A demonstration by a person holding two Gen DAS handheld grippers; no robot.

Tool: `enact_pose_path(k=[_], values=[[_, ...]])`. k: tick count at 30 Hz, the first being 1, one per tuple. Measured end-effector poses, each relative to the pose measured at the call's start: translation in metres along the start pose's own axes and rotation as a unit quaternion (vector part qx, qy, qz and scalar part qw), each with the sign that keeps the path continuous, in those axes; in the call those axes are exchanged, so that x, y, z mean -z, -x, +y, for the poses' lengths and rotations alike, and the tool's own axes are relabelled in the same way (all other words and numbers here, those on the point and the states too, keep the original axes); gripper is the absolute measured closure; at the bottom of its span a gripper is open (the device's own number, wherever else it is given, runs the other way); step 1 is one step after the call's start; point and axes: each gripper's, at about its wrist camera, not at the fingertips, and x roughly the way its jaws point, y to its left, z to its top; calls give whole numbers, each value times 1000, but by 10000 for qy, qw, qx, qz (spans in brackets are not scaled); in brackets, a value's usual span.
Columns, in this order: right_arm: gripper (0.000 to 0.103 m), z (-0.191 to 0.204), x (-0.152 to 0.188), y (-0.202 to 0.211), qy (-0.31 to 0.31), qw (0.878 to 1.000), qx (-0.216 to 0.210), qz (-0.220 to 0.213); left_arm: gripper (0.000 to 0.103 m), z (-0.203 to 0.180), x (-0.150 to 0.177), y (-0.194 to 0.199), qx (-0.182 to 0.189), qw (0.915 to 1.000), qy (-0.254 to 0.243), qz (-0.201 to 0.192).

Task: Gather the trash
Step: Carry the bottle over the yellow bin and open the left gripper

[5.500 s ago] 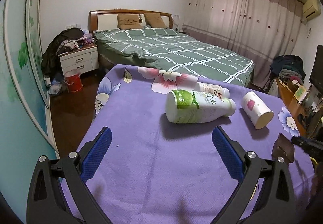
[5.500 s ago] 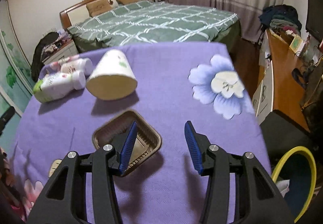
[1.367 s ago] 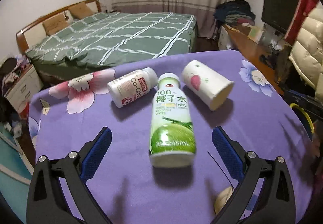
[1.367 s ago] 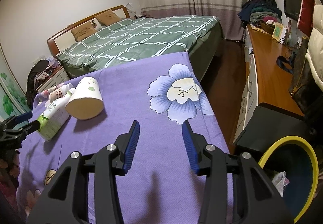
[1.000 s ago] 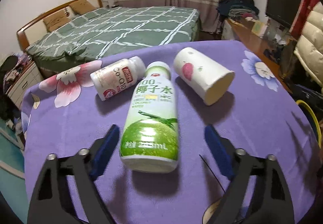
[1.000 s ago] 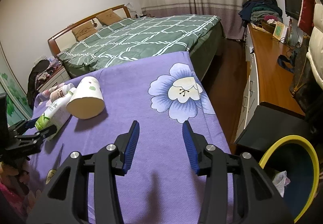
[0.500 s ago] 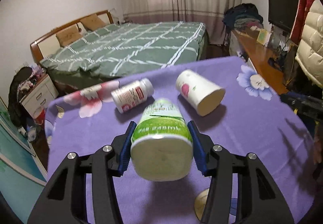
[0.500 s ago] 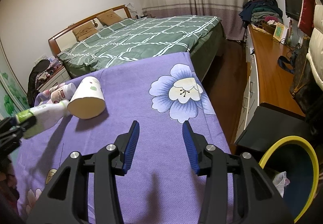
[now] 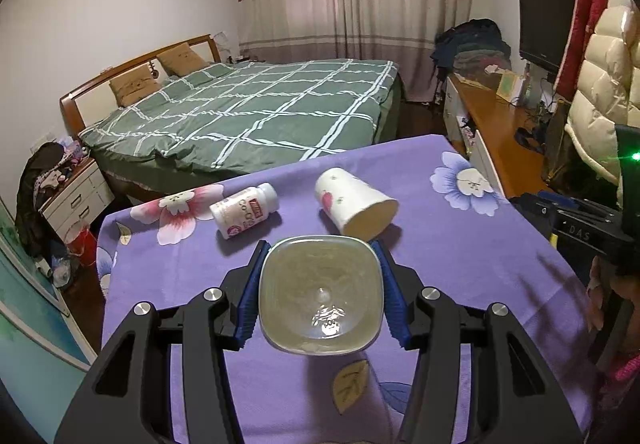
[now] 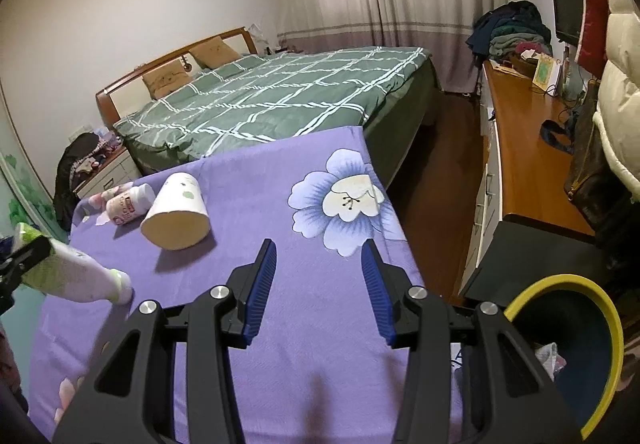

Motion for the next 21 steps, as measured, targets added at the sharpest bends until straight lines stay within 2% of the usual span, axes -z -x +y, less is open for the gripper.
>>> enact_pose_path(k=[3, 6, 11, 15, 21], values=[[60, -11, 4, 22, -12, 9999, 1, -133, 52, -14, -1, 5, 107, 9999, -89, -16], [56, -28, 12, 49, -26, 9994, 119, -323, 52, -27, -4, 10, 211, 9996, -157, -57], [56, -64, 29, 91, -148, 9978, 332, -550, 52, -64, -16, 21, 495, 9981, -339, -119], [56, -99, 48, 122, -310, 9954, 619, -659, 52, -107, -30, 30, 856, 9945, -573, -191], [56, -152, 79, 153, -630, 9886, 1214, -633, 52, -188, -49, 35, 1575, 9824, -961, -287]])
